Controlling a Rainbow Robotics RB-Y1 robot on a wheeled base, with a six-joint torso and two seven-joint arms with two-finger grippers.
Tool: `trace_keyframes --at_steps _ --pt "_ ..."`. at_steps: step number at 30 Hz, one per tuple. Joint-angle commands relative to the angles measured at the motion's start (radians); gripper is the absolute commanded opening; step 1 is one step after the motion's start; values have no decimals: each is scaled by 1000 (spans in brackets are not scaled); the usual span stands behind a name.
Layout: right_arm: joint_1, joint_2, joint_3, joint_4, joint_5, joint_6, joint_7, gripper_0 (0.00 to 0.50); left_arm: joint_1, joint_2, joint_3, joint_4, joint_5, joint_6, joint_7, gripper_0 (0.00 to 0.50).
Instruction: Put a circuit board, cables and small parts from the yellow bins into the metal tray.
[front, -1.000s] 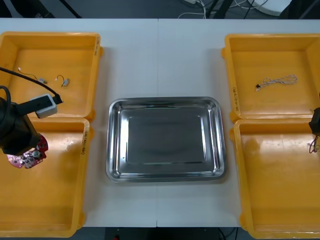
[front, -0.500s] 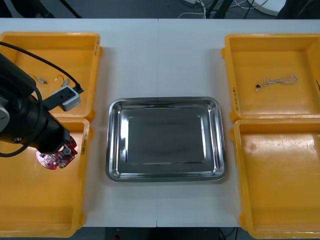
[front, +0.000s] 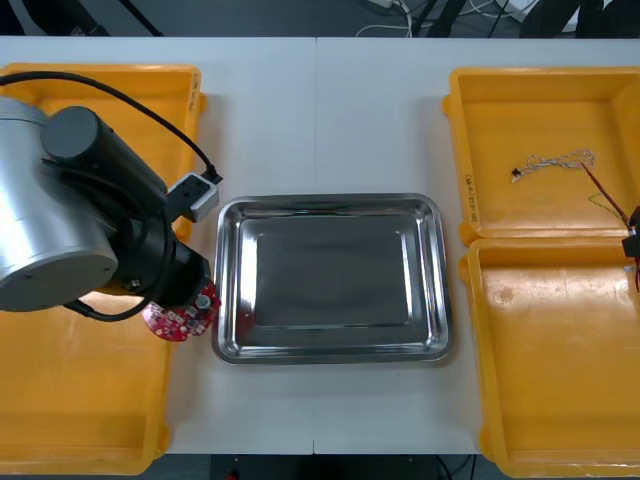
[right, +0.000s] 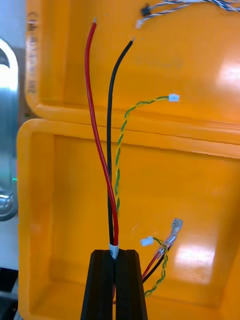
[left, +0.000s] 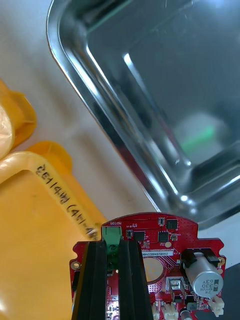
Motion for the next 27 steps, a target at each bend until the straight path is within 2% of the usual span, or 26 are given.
trace_keyframes --at_steps 1,7,15,21,27 --pt "-64 -39 31 -16 -20 4 89 0 -71 -54 -70 -29 -50 1 50 0" --pt "-106 -39 124 -50 1 4 181 0 -86 -96 -159 -11 -124 -56 142 0" --pt "-132 -39 207 -82 -7 4 194 0 -91 -151 -255 49 -217 -97 182 0" --pt "-135 -39 236 -85 -43 4 206 0 -91 -159 -297 78 -237 -143 234 0" --pt "-147 -39 276 -96 -42 4 218 0 -89 -159 -333 94 -269 -197 271 0"
